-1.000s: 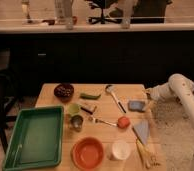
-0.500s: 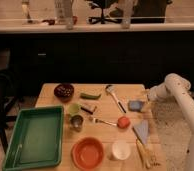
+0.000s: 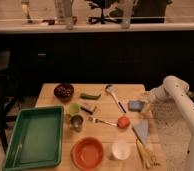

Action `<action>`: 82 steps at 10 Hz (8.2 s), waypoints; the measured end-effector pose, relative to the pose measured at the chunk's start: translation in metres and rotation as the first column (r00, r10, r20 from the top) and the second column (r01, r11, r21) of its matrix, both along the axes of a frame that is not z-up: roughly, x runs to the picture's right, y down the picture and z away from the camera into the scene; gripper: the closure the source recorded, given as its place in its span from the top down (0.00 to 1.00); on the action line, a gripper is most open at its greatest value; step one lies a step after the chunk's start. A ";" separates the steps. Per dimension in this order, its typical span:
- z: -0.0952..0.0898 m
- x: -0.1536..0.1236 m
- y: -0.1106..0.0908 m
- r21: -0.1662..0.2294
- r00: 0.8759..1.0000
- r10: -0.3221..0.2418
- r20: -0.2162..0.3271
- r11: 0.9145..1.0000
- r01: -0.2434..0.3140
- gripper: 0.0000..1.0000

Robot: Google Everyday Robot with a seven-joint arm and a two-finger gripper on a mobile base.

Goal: Place sponge in plastic cup

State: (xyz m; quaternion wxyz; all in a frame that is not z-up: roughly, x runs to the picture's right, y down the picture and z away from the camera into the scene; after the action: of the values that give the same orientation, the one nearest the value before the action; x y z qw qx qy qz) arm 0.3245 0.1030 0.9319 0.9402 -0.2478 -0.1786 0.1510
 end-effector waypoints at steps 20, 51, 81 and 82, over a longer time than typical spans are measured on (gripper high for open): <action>-0.021 -0.019 -0.030 0.036 0.996 -0.085 -0.015 0.996 0.085 0.00; -0.082 -0.275 -0.076 -0.044 0.995 -0.068 0.067 0.996 0.071 0.00; -0.083 -0.435 -0.033 -0.042 0.932 -0.238 0.272 0.965 0.259 0.57; -0.084 -0.436 -0.033 -0.041 0.932 -0.240 0.273 0.965 0.260 0.69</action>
State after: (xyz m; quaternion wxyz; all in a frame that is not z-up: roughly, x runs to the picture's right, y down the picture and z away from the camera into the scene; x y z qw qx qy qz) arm -0.1120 0.0699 0.8483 0.9090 -0.3224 -0.2639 0.0024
